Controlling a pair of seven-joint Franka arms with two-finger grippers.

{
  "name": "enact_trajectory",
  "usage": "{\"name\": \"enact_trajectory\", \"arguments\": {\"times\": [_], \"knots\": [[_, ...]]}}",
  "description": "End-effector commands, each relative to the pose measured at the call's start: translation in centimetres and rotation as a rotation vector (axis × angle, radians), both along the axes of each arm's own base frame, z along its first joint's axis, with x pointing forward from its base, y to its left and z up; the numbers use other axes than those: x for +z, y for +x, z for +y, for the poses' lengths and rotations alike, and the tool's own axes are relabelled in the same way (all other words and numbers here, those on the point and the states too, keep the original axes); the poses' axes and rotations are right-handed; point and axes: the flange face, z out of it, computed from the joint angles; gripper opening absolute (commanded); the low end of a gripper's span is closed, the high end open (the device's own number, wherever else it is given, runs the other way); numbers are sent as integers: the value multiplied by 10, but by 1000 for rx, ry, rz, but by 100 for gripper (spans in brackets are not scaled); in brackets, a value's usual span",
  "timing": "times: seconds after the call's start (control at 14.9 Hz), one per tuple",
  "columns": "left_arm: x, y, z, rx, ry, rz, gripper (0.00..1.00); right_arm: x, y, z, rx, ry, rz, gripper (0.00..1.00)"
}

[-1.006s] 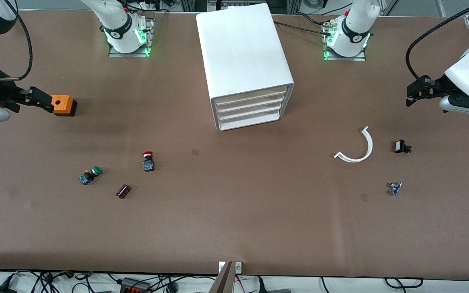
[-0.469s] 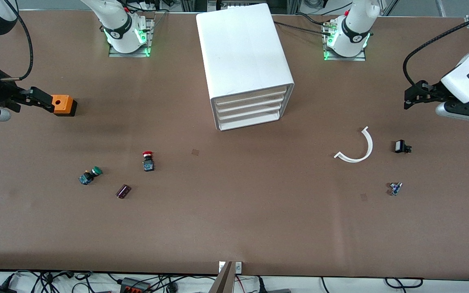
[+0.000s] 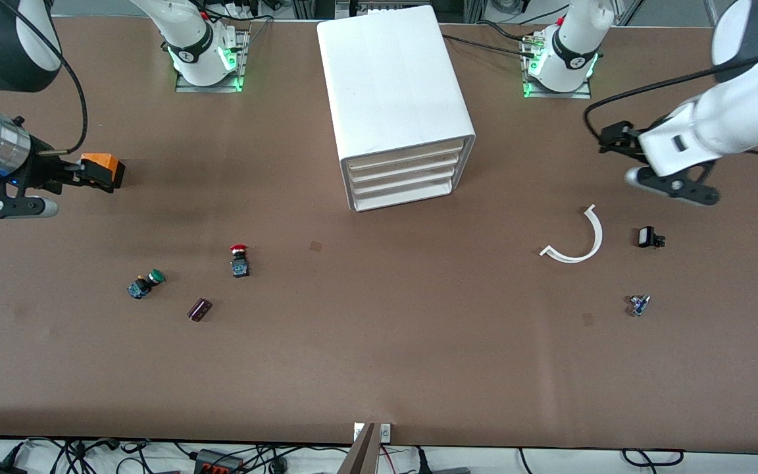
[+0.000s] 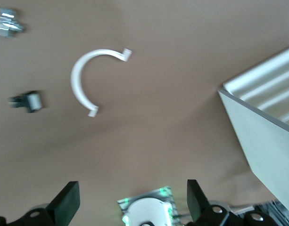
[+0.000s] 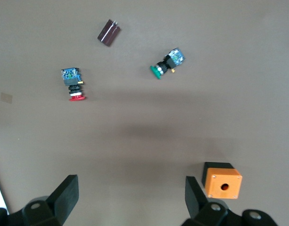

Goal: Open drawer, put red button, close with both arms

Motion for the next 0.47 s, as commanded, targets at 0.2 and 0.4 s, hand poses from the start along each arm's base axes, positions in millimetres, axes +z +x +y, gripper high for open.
{"name": "enact_trajectory", "arguments": {"times": [0.2, 0.4], "knots": [[-95, 42, -47, -61, -470, 105, 100, -79, 47, 50, 52, 49, 83, 100], [-142, 55, -83, -74, -700, 75, 100, -128, 64, 105, 142, 18, 78, 100]]}}
